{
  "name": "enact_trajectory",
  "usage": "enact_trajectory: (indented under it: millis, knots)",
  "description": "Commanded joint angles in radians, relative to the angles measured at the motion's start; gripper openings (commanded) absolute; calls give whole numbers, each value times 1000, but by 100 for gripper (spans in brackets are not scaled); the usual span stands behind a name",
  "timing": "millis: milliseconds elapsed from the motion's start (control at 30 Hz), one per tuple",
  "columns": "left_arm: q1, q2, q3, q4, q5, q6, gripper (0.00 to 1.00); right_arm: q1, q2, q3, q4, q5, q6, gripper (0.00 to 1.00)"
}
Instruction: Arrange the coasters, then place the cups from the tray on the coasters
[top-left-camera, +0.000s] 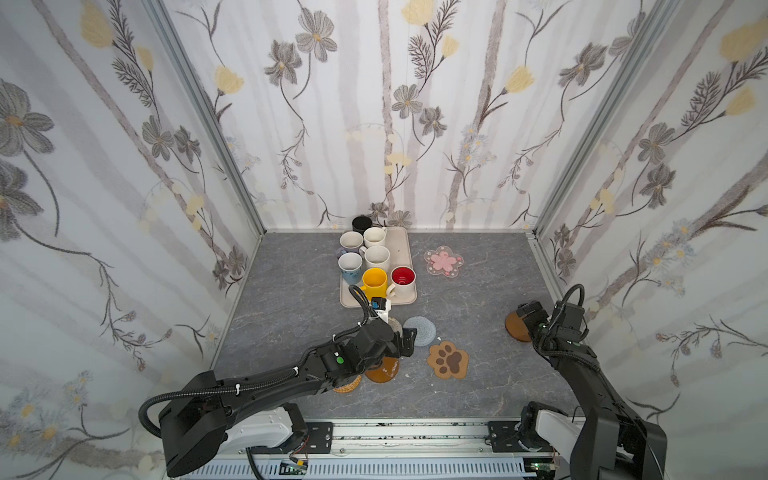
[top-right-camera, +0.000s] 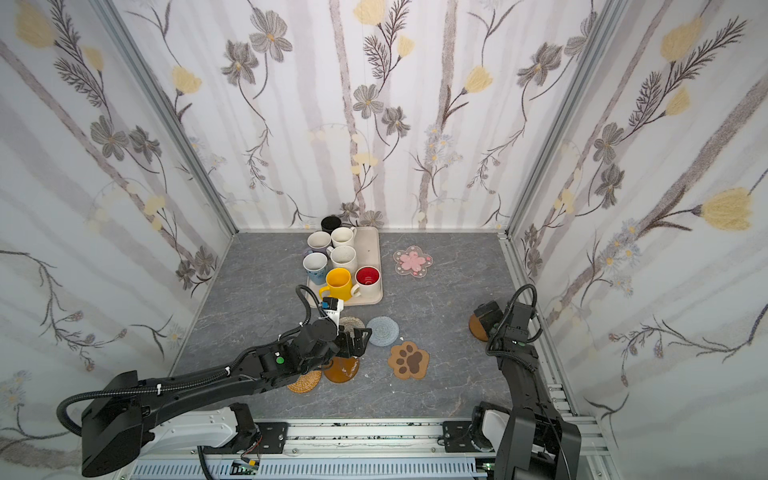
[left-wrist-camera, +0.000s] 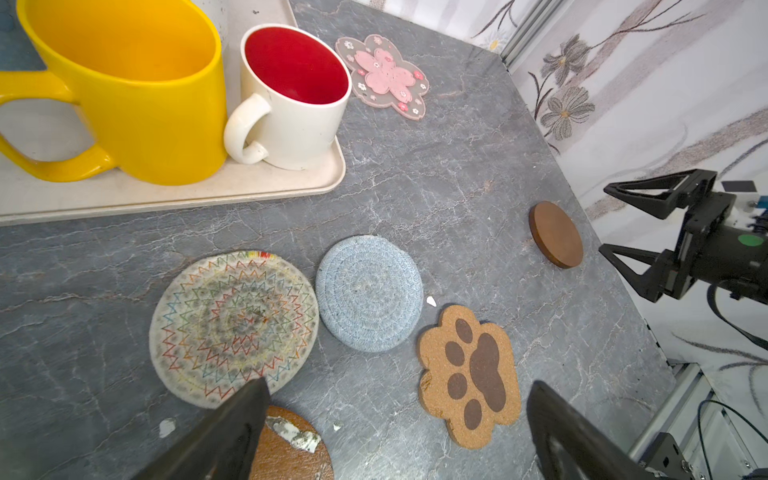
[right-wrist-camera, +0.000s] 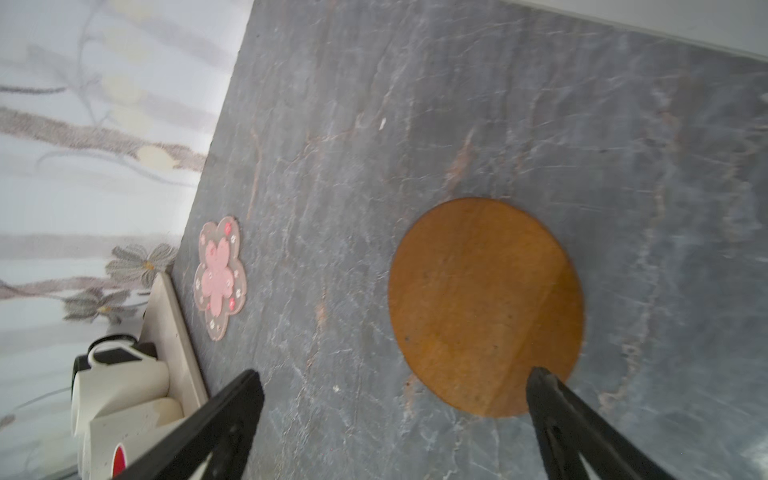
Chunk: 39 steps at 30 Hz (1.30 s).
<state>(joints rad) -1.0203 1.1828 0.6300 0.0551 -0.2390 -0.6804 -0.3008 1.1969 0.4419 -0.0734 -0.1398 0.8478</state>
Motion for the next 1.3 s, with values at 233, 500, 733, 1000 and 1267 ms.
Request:
enact_trajectory:
  millis: [233, 500, 733, 1000, 1267]
  knots:
    - [-2, 30, -18, 65, -7, -20, 100, -143, 107, -61, 51, -130, -71, 100]
    - [48, 34, -97, 196, 79, -55, 100, -146, 202, -92, 207, -282, -63, 100]
    - [77, 56, -116, 234, 110, -51, 100, -87, 285, -85, 296, -338, -41, 100]
    - [109, 107, -114, 273, 145, -47, 100, 5, 389, -44, 391, -349, 24, 100]
    - [142, 156, -101, 306, 177, -42, 100, 60, 513, 45, 444, -345, 71, 100]
